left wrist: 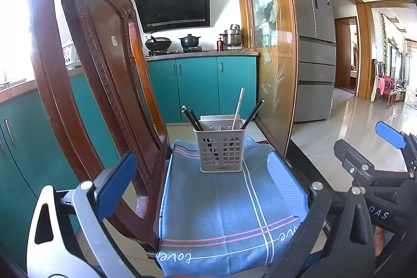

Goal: Organize utensils

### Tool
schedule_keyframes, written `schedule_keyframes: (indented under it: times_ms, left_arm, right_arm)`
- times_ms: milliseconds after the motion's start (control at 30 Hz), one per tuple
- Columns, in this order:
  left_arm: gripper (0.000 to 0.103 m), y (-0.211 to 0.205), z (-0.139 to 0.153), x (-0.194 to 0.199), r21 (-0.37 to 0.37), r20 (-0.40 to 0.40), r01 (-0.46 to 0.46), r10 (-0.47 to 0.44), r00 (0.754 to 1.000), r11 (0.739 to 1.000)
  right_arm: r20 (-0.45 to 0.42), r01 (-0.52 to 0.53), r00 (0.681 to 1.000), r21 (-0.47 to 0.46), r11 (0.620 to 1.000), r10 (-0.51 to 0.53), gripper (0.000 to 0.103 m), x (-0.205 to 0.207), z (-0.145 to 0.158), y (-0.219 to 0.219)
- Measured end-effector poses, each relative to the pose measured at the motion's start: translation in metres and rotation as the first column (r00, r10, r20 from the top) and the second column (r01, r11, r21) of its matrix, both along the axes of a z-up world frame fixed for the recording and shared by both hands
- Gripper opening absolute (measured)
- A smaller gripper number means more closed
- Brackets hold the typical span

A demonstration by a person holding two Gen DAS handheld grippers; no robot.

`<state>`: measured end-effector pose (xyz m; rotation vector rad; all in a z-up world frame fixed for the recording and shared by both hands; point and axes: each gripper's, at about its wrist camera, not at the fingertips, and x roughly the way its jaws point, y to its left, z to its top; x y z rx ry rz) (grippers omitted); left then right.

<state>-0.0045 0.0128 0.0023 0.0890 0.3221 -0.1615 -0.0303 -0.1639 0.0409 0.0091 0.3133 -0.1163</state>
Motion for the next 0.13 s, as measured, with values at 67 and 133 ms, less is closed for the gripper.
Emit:
schedule_keyframes:
  times_ms: [67,133]
  left_arm:
    - [0.1,-0.0001,-0.0026,0.0029,0.001,-0.012,-0.006,0.006,1.0,1.0]
    - [0.1,0.0006,-0.0067,0.0092,0.001,-0.03,-0.013,0.013,0.999,1.0]
  right_arm:
    - [-0.007,0.0,1.0,0.001,1.0,0.0,0.1,0.0019,-0.0024,-0.0016]
    - [-0.023,0.005,1.0,0.005,1.0,-0.005,0.1,0.0068,-0.0065,-0.0041]
